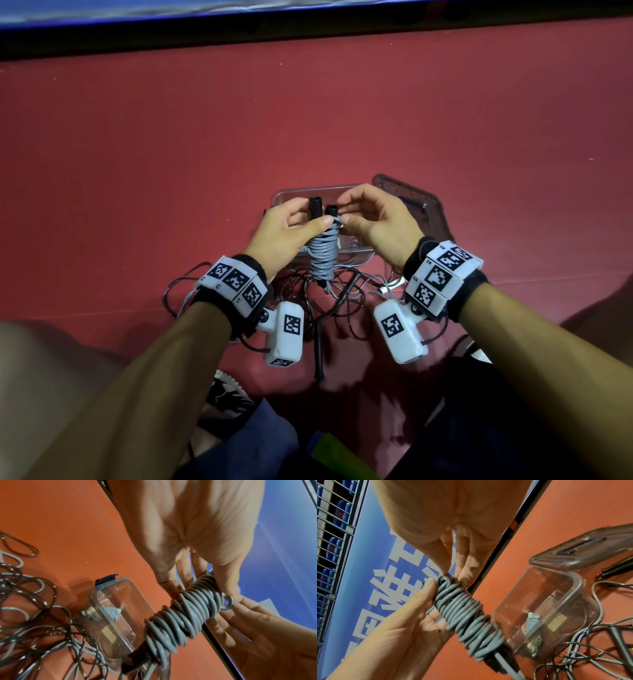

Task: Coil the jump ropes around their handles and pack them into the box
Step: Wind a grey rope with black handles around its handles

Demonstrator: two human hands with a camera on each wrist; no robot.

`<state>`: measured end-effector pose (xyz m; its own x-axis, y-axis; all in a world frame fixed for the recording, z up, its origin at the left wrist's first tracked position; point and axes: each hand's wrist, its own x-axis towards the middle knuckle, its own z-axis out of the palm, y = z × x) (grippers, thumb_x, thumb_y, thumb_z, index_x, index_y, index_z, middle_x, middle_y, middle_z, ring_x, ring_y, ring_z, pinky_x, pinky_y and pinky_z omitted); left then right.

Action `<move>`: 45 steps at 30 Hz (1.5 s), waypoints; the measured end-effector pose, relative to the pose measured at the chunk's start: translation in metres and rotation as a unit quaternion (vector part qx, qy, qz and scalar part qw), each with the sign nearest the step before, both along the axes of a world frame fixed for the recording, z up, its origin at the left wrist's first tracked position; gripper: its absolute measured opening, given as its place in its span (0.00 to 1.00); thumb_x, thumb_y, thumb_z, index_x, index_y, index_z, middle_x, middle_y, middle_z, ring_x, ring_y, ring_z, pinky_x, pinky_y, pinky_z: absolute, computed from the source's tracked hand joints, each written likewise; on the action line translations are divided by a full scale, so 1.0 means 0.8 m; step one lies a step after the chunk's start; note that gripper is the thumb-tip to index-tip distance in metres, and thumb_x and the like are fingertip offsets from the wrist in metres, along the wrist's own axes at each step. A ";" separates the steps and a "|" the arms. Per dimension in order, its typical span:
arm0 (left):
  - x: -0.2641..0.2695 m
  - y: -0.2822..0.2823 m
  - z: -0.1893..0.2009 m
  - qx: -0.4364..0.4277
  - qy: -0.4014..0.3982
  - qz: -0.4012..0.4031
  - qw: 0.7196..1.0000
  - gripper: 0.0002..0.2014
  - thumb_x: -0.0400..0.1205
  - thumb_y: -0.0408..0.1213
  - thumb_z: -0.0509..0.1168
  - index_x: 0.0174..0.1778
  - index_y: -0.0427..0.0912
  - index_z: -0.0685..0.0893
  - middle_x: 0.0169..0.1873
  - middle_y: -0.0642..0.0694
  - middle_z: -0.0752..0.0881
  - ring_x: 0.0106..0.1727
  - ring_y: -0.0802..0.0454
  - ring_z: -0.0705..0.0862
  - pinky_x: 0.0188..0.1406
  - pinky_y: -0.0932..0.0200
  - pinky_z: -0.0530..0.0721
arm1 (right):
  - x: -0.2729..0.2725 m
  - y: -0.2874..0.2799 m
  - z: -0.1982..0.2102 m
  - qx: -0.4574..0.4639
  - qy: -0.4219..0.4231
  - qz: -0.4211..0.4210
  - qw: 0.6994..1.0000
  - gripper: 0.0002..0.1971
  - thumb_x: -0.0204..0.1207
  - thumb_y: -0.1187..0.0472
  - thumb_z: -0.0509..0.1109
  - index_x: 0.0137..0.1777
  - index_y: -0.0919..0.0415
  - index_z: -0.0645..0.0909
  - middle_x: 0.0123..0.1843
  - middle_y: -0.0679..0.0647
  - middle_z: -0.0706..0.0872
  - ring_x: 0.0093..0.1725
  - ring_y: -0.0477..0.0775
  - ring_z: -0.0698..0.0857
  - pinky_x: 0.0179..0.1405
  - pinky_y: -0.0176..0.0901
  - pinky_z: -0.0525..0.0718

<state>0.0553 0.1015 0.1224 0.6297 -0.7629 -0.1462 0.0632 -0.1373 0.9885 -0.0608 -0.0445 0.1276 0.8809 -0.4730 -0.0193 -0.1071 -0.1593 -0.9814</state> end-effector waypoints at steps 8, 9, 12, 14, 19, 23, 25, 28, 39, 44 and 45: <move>0.001 0.001 -0.001 -0.012 0.011 0.025 1.000 0.13 0.82 0.34 0.74 0.62 0.40 0.87 0.54 0.41 0.92 0.52 0.54 0.91 0.48 0.66 0.85 | 0.004 0.003 -0.009 -0.042 0.058 -0.019 0.997 0.06 0.85 0.55 0.67 0.48 0.51 0.83 0.40 0.44 0.88 0.40 0.45 0.86 0.50 0.50 0.87; 0.002 0.001 0.000 -0.009 0.008 0.031 0.999 0.12 0.82 0.34 0.74 0.61 0.42 0.88 0.53 0.41 0.92 0.50 0.56 0.90 0.45 0.68 0.84 | 0.004 0.004 -0.008 -0.057 0.065 -0.014 0.996 0.07 0.85 0.52 0.66 0.47 0.50 0.83 0.39 0.42 0.88 0.40 0.44 0.86 0.51 0.51 0.87; 0.004 0.003 -0.002 0.001 0.006 0.047 0.999 0.09 0.83 0.35 0.73 0.58 0.47 0.89 0.52 0.40 0.92 0.51 0.56 0.89 0.45 0.65 0.85 | 0.007 0.006 -0.010 -0.037 0.075 0.001 0.997 0.05 0.84 0.53 0.67 0.48 0.50 0.83 0.43 0.47 0.89 0.44 0.51 0.88 0.56 0.61 0.88; 0.005 0.003 -0.002 0.008 0.024 0.060 0.998 0.07 0.83 0.36 0.73 0.56 0.49 0.90 0.52 0.38 0.92 0.52 0.53 0.90 0.47 0.61 0.87 | 0.009 0.008 -0.014 -0.005 0.086 0.014 0.996 0.05 0.81 0.63 0.71 0.50 0.50 0.82 0.45 0.55 0.89 0.45 0.55 0.88 0.58 0.62 0.88; 0.010 -0.003 -0.008 0.031 0.064 0.063 0.995 0.07 0.84 0.37 0.72 0.57 0.44 0.89 0.52 0.40 0.93 0.57 0.45 0.91 0.63 0.45 0.88 | 0.018 0.007 -0.020 0.000 0.118 0.008 0.993 0.10 0.75 0.64 0.76 0.52 0.52 0.81 0.43 0.51 0.89 0.44 0.53 0.88 0.58 0.62 0.88; 0.009 -0.019 -0.018 0.045 0.102 0.054 0.992 0.12 0.85 0.33 0.70 0.64 0.39 0.85 0.54 0.40 0.91 0.60 0.45 0.90 0.71 0.46 0.81 | 0.028 -0.007 -0.031 0.029 0.123 -0.035 0.991 0.09 0.74 0.60 0.76 0.51 0.52 0.81 0.45 0.59 0.89 0.44 0.57 0.88 0.58 0.63 0.88; 0.013 -0.025 -0.023 0.049 0.109 0.045 0.992 0.15 0.82 0.23 0.67 0.63 0.41 0.85 0.49 0.41 0.90 0.55 0.47 0.88 0.67 0.48 0.81 | 0.035 -0.013 -0.039 0.053 0.124 -0.054 0.989 0.07 0.78 0.64 0.75 0.52 0.56 0.81 0.44 0.60 0.86 0.42 0.56 0.85 0.54 0.58 0.87; 0.023 -0.028 -0.037 0.043 0.120 0.044 0.991 0.20 0.79 0.18 0.66 0.61 0.44 0.85 0.50 0.38 0.90 0.54 0.44 0.87 0.67 0.45 0.83 | 0.047 -0.017 -0.051 0.059 0.134 -0.052 0.988 0.07 0.78 0.66 0.75 0.51 0.57 0.81 0.40 0.54 0.85 0.40 0.53 0.84 0.51 0.51 0.85; 0.047 -0.048 -0.117 0.164 0.155 0.116 0.967 0.16 0.85 0.35 0.70 0.68 0.48 0.80 0.61 0.48 0.87 0.61 0.47 0.86 0.51 0.50 0.85 | 0.088 -0.012 -0.134 0.145 0.191 -0.152 0.959 0.08 0.75 0.60 0.79 0.47 0.57 0.82 0.42 0.53 0.89 0.43 0.55 0.89 0.44 0.50 0.90; 0.052 -0.049 -0.143 0.202 0.175 0.065 0.961 0.33 0.84 0.27 0.68 0.83 0.55 0.70 0.58 0.44 0.88 0.55 0.51 0.87 0.48 0.53 0.85 | 0.101 -0.017 -0.164 0.151 0.226 -0.172 0.947 0.07 0.76 0.61 0.78 0.44 0.55 0.81 0.37 0.47 0.87 0.37 0.48 0.88 0.38 0.38 0.87; 0.053 -0.047 -0.149 0.200 0.169 0.067 0.963 0.33 0.84 0.26 0.68 0.84 0.54 0.70 0.58 0.43 0.88 0.55 0.51 0.88 0.46 0.56 0.86 | 0.102 -0.017 -0.166 0.155 0.228 -0.169 0.946 0.06 0.78 0.64 0.76 0.47 0.57 0.81 0.37 0.47 0.86 0.36 0.46 0.86 0.37 0.35 0.85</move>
<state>0.0978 0.0635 0.0036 0.5841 -0.5180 -0.6249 0.4155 -0.4706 0.7784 0.0205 -0.0581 -0.0051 0.5473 -0.6360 -0.5441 -0.5238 0.2467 -0.8153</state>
